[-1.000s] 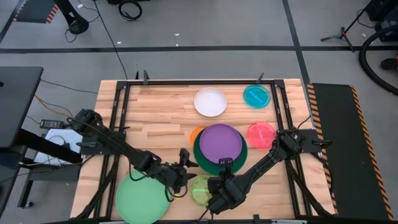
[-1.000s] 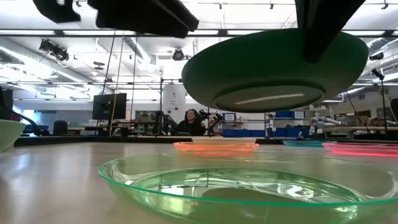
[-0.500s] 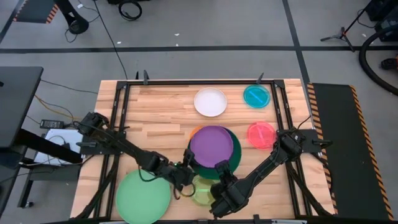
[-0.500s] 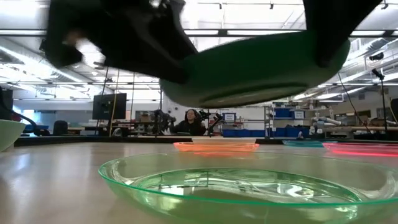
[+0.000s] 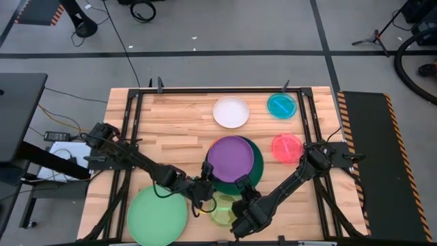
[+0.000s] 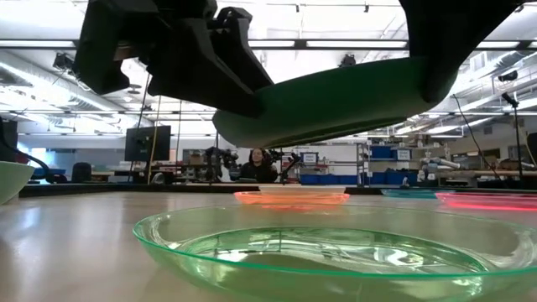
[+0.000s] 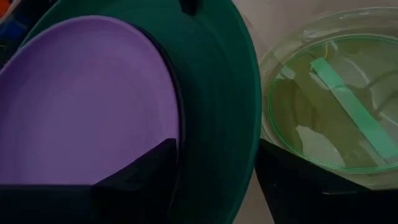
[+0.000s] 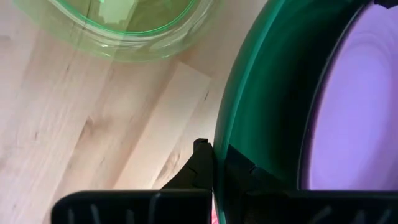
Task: Stack plastic plates
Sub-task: Stack the stacked plates on top of the green plate
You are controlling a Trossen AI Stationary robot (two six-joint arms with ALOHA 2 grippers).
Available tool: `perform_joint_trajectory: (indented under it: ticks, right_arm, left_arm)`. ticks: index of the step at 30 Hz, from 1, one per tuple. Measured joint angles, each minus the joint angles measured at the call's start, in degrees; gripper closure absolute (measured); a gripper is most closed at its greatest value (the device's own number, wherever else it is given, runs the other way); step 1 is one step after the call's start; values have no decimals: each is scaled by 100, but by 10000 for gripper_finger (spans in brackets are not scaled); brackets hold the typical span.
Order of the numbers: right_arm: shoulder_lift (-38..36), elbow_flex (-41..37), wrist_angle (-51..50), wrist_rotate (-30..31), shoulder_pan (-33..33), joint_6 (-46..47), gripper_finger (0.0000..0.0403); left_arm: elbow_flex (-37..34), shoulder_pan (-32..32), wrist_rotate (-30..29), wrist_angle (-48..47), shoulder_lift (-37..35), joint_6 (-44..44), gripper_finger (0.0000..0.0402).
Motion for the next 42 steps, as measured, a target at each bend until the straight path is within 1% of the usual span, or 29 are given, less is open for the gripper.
perform_joint_trajectory:
  ticks: [7,9,14,20,23,31,36,42]
  right_arm:
    - [0,0,2,0,2,158,390]
    - [0,0,-1,6,-13,301,390]
    - [0,0,5,0,-107,460,390]
    - [0,0,178,-21,-192,403,390]
    - [0,0,342,-31,-197,358,390]
    - [0,0,481,132,-199,311,390]
    - [0,0,580,286,-237,311,390]
    - [0,0,1112,286,-331,307,390]
  left_arm:
    - [2,-223,-2,-233,0,139,184]
    - [2,-337,-153,-199,0,235,184]
    - [2,-627,-743,84,0,565,184]
    - [2,-636,-830,167,-1,564,184]
    - [2,-579,-724,155,-2,424,184]
    - [2,-411,189,165,-2,74,184]
    - [2,-361,208,227,-11,31,184]
    - [2,-217,56,296,-11,17,184]
